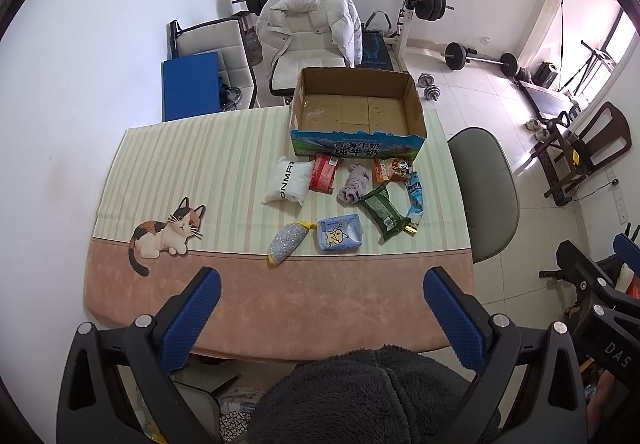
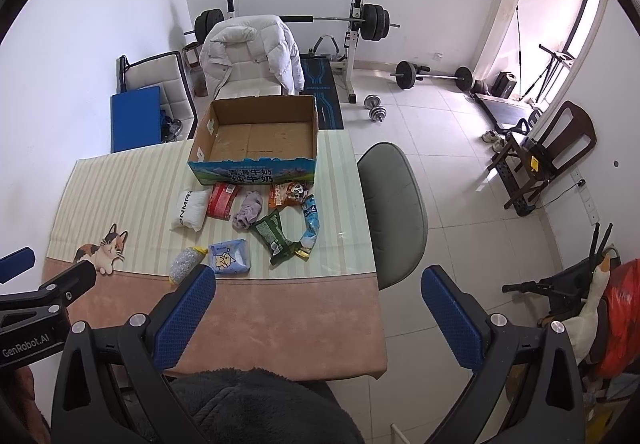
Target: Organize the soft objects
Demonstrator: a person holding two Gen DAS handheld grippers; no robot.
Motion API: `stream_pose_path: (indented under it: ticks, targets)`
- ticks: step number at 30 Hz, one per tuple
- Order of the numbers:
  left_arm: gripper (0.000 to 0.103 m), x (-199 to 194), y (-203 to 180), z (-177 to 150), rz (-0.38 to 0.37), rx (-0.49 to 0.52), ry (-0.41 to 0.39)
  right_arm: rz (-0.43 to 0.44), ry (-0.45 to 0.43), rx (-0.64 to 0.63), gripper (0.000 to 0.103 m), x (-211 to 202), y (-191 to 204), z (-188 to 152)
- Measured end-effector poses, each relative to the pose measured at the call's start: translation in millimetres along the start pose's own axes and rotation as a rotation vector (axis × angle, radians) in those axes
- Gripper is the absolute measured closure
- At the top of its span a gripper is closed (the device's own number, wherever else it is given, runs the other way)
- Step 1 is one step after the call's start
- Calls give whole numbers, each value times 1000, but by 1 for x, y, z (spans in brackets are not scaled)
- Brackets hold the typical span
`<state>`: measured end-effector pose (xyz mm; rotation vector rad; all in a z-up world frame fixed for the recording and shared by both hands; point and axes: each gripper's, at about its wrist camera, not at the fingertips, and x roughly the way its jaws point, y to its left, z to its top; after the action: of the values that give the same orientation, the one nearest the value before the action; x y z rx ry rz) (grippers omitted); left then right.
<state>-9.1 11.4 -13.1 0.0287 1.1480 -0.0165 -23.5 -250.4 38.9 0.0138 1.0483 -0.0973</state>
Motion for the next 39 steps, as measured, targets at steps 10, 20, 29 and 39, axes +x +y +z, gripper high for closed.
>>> stream_pose_path:
  ticks: [10, 20, 29, 39]
  targets:
    - [0, 1, 3, -1, 1, -4, -3, 0, 0, 0, 0, 0, 1, 1]
    - [0, 1, 5, -1, 1, -6, -4, 2, 1, -1, 0, 1, 3, 2]
    - [0, 2, 5, -1, 1, -3, -3, 2, 1, 2, 0, 1, 3, 0]
    - [0, 61, 35, 22, 149, 12, -82, 51, 19, 33, 0, 60, 9, 19]
